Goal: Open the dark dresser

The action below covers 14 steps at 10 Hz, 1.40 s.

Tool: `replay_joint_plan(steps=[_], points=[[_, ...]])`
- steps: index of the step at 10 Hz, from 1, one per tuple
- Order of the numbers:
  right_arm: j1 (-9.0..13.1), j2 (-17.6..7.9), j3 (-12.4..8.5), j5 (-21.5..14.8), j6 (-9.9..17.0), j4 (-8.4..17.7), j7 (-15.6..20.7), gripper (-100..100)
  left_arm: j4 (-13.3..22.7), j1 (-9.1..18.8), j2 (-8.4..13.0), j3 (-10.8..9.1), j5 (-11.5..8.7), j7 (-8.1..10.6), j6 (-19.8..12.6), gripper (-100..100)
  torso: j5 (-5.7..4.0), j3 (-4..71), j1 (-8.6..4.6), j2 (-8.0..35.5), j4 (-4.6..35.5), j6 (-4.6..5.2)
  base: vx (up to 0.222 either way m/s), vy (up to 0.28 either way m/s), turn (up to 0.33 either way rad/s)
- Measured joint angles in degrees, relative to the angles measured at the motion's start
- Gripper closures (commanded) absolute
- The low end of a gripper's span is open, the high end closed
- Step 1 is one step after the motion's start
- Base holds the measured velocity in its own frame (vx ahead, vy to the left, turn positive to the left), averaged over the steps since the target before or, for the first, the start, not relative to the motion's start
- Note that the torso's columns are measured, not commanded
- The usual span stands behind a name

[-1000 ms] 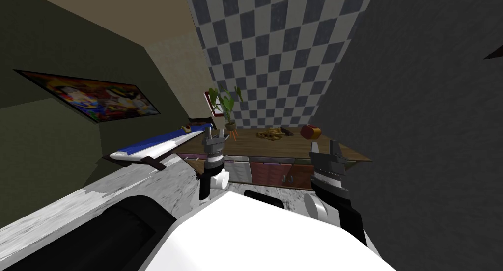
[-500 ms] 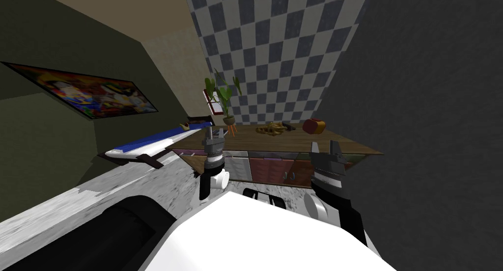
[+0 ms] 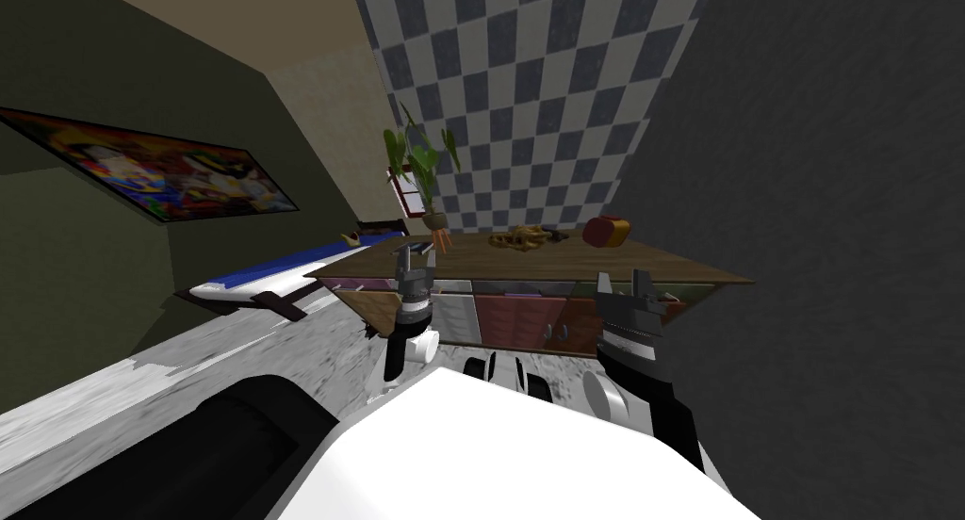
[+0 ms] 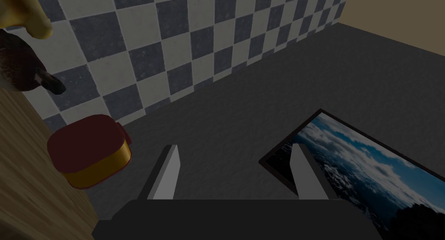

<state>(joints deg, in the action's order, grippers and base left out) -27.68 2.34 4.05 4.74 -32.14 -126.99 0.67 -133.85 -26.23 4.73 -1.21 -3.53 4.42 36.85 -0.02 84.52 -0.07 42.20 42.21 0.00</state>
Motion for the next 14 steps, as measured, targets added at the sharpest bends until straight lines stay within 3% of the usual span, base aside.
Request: replay_joint_plan(steps=[6,14], points=[[0.0,0.0,0.0,0.0,0.0,0.0,0.0,0,9.2,1.2,3.1,-0.22,0.1,0.00,5.1,-100,0.03,0.0,0.09,0.1,0.1,0.00,0.018,-0.073,-0.011],[0.0,0.0,0.0,0.0,0.0,0.0,0.0,0,22.4,1.9,3.6,-0.27,0.3,0.16,12.8,-100,0.02,0.0,0.07,0.1,0.1,0.00,0.017,-0.071,-0.010]])
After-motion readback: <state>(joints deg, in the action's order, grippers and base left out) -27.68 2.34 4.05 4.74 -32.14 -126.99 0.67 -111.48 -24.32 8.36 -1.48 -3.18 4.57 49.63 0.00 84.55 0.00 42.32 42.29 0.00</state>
